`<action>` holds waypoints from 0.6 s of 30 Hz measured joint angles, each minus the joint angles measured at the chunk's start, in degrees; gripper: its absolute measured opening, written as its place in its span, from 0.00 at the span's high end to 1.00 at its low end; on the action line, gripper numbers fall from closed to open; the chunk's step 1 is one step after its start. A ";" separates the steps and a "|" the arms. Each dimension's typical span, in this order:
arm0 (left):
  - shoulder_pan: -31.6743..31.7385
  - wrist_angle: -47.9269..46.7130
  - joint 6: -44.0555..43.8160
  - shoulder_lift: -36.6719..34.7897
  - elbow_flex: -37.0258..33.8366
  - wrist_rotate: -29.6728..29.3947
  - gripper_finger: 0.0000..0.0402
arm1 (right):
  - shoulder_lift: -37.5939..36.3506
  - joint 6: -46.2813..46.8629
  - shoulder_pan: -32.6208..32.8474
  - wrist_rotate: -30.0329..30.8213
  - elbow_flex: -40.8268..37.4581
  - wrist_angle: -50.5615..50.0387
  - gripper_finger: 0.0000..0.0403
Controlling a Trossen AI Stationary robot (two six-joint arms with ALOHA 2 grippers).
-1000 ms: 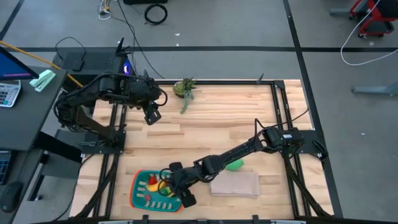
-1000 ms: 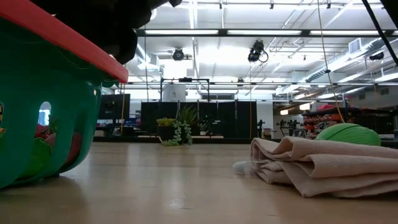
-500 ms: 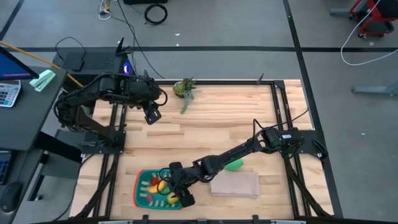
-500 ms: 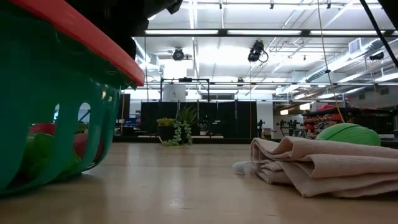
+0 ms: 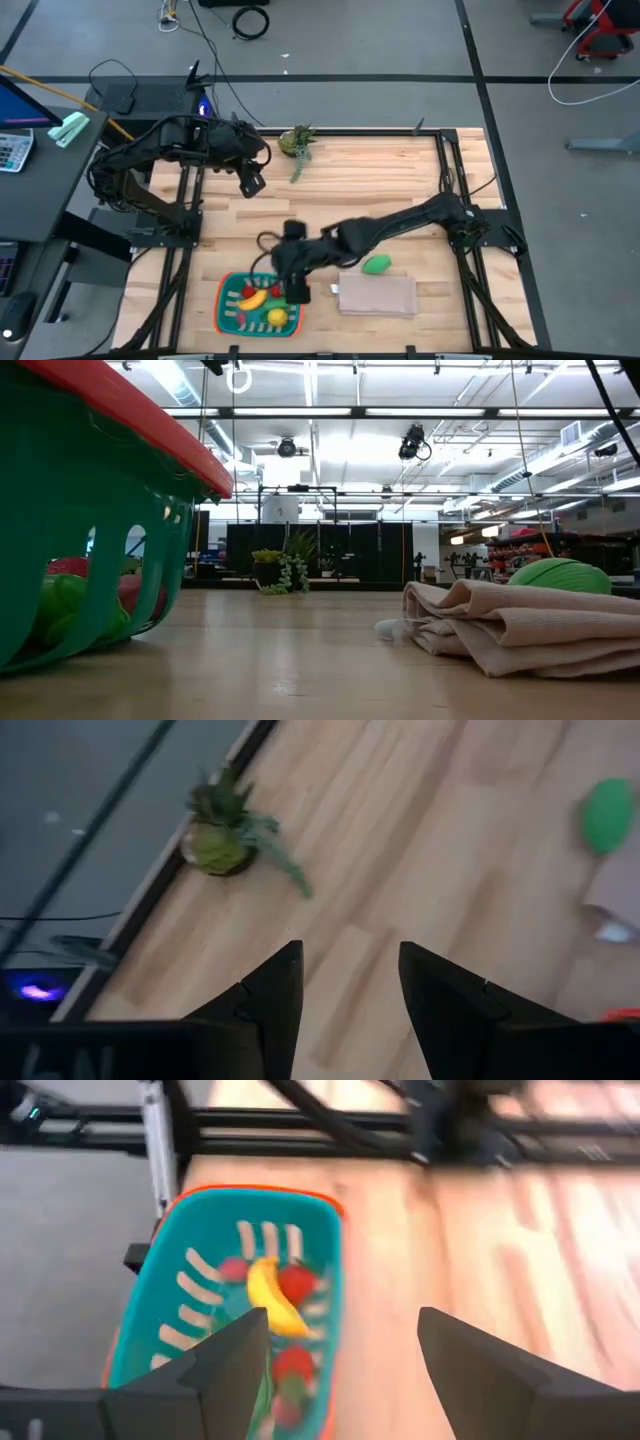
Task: Pick and placing Produce into tupperware
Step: Put the green corn into the blue basket
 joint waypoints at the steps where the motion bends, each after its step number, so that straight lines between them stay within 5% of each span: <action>1: 0.02 0.60 -0.36 0.00 0.00 0.99 0.57 | -1.46 2.22 -0.11 0.92 0.31 -3.63 0.34; 11: -0.90 6.95 -3.69 1.57 0.07 11.66 0.57 | -18.35 30.68 -0.72 9.68 -1.31 -44.93 0.34; 18: -4.77 13.56 -4.44 10.63 0.04 14.45 0.57 | -31.64 37.36 0.85 16.43 -8.85 -43.93 0.34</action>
